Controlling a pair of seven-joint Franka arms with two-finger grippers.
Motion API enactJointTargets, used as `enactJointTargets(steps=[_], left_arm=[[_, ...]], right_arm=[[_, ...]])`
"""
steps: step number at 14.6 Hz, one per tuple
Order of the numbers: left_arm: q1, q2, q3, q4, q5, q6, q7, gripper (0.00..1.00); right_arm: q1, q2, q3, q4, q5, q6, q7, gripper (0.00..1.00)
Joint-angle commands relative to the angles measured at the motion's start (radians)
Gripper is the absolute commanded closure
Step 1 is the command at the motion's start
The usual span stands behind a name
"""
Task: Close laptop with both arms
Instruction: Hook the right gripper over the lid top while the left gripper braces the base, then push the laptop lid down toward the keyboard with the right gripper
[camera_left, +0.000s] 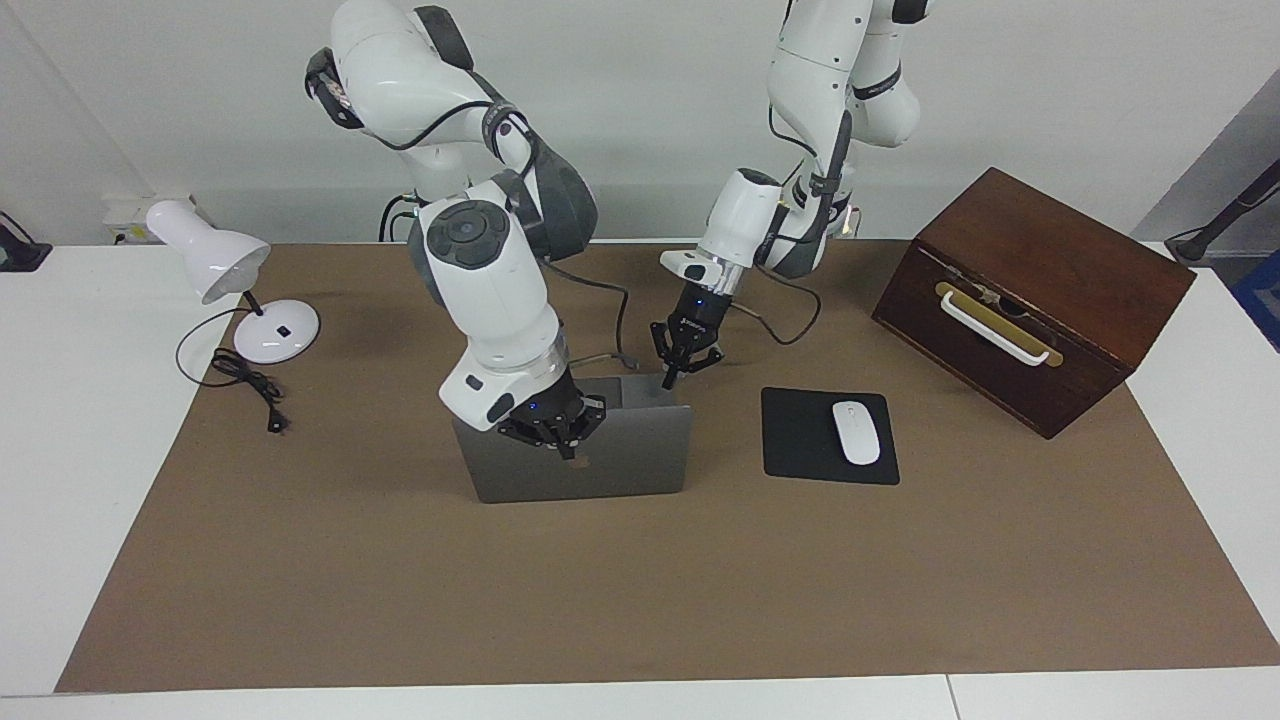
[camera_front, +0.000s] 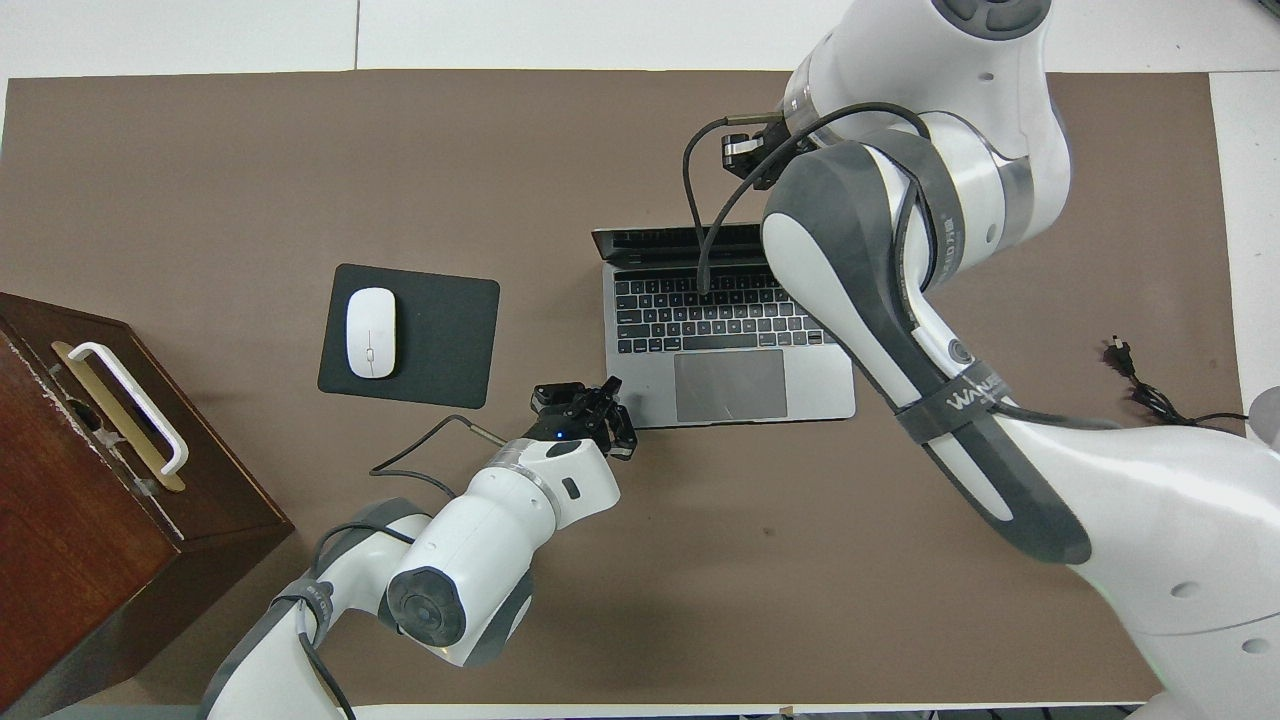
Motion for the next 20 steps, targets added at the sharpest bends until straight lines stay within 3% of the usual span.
enactJointTargets(steps=[1, 4, 11, 20], left_arm=[[-0.018, 0.043, 0.015, 0.018, -0.004, 0.047, 0.037, 1.0], [-0.019, 0.082, 0.015, 0.024, -0.005, 0.065, 0.054, 1.0], [-0.085, 0.071, 0.015, 0.037, -0.085, 0.067, 0.052, 1.0], [-0.067, 0.076, 0.019, 0.008, -0.076, 0.067, 0.144, 1.0]], right_arm=[[-0.008, 0.01, 0.008, -0.011, -0.03, 0.023, 0.015, 1.0], [-0.006, 0.014, 0.008, -0.022, -0.033, 0.042, 0.015, 1.0], [-0.006, 0.014, 0.008, -0.022, -0.033, 0.04, 0.017, 1.0], [-0.005, 0.014, 0.024, -0.034, 0.0, 0.017, 0.038, 1.0]])
